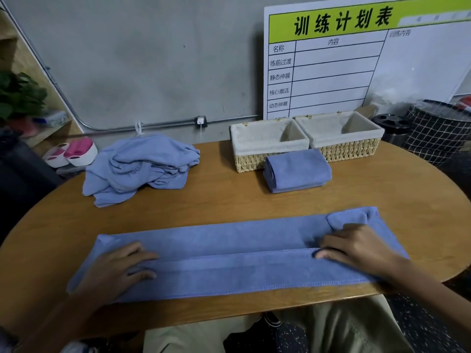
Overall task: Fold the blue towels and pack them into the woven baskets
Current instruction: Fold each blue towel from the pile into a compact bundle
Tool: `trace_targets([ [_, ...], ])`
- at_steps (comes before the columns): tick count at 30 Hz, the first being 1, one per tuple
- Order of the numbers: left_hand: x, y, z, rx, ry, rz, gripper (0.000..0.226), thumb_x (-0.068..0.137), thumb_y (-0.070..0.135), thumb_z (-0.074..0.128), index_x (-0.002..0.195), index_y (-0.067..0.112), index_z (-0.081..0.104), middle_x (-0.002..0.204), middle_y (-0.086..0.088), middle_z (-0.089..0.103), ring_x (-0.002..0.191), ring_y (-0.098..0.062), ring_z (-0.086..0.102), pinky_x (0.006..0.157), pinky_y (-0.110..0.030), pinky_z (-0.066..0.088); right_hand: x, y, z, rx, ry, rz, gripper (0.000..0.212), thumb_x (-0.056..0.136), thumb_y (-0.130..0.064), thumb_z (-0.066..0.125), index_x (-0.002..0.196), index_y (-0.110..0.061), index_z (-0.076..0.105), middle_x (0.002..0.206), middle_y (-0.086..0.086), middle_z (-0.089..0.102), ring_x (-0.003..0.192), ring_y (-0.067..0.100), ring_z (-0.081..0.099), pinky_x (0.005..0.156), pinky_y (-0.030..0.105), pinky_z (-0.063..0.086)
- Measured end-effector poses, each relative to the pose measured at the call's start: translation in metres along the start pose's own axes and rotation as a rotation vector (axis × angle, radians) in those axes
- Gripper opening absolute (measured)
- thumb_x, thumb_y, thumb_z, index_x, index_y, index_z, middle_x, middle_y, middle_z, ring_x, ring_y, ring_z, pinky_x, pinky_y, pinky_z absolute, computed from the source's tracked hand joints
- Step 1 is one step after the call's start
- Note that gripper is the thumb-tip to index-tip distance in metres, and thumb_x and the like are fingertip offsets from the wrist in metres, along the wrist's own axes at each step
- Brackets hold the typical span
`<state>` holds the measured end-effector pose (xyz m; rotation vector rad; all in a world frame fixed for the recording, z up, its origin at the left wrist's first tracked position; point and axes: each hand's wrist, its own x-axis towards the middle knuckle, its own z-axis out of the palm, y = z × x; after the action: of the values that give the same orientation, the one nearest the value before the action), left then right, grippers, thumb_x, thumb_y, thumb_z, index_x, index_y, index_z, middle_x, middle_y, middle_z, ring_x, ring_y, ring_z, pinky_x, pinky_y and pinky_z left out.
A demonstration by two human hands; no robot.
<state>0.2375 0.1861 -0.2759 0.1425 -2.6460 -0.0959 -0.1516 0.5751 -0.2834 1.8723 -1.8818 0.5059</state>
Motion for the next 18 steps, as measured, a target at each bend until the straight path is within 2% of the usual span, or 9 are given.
trace_targets([
  [2,0.003,0.003,0.004,0.012,0.034,0.01,0.054,0.096,0.064,0.041,0.095,0.023,0.076,0.088,0.012,0.063,0.081,0.003,0.054,0.074,-0.009,0.037,0.001,0.005,0.007,-0.006,0.035,0.015,0.043,0.101,-0.052,0.047,0.079,-0.024,0.071,0.063,-0.008,0.063,0.05,0.017,0.051,0.049,0.029,0.042],
  [5,0.01,-0.01,0.017,0.066,0.064,0.017,0.055,0.099,0.06,0.04,0.091,0.02,0.077,0.089,0.009,0.067,0.08,0.001,0.06,0.072,-0.016,0.042,0.013,0.017,0.013,-0.06,0.099,0.005,0.043,0.101,-0.049,0.047,0.075,-0.022,0.069,0.061,-0.006,0.062,0.05,0.018,0.051,0.052,0.028,0.037],
  [7,0.016,-0.026,0.031,0.18,0.065,0.05,0.057,0.105,0.054,0.036,0.09,0.019,0.078,0.092,0.004,0.07,0.081,-0.012,0.068,0.071,-0.022,0.045,0.026,0.027,0.014,-0.085,0.126,0.002,0.041,0.098,-0.046,0.049,0.073,-0.02,0.068,0.06,-0.004,0.06,0.05,0.019,0.051,0.059,0.024,0.029],
  [9,0.025,-0.035,0.041,0.234,0.052,0.036,0.051,0.105,0.051,0.041,0.092,0.018,0.077,0.094,0.003,0.068,0.081,-0.017,0.068,0.069,-0.025,0.049,0.036,0.038,0.015,-0.081,0.109,-0.007,0.042,0.099,-0.046,0.049,0.073,-0.019,0.067,0.061,-0.003,0.06,0.052,0.019,0.052,0.064,0.023,0.025],
  [13,0.023,-0.029,0.037,0.194,0.034,0.033,0.041,0.102,0.049,0.048,0.093,0.02,0.075,0.089,0.008,0.065,0.076,-0.011,0.065,0.063,-0.026,0.051,0.021,0.052,0.008,-0.122,0.041,-0.126,0.038,0.098,-0.047,0.053,0.078,-0.018,0.067,0.072,-0.005,0.061,0.067,0.016,0.052,0.07,0.032,0.036],
  [16,0.005,-0.03,0.02,0.174,0.005,0.085,0.039,0.105,0.046,0.041,0.102,0.026,0.074,0.094,0.009,0.067,0.077,-0.009,0.066,0.066,-0.023,0.045,-0.004,0.055,-0.002,-0.163,0.052,-0.099,0.037,0.1,-0.046,0.054,0.079,-0.018,0.068,0.074,-0.006,0.06,0.066,0.02,0.054,0.068,0.037,0.043],
  [18,0.006,-0.026,0.013,0.13,0.024,0.089,0.04,0.104,0.047,0.042,0.099,0.025,0.075,0.091,0.009,0.066,0.075,-0.006,0.064,0.066,-0.02,0.043,-0.008,0.054,-0.004,-0.201,0.065,-0.076,0.037,0.101,-0.044,0.054,0.08,-0.017,0.069,0.074,-0.005,0.061,0.066,0.021,0.054,0.068,0.039,0.044],
])
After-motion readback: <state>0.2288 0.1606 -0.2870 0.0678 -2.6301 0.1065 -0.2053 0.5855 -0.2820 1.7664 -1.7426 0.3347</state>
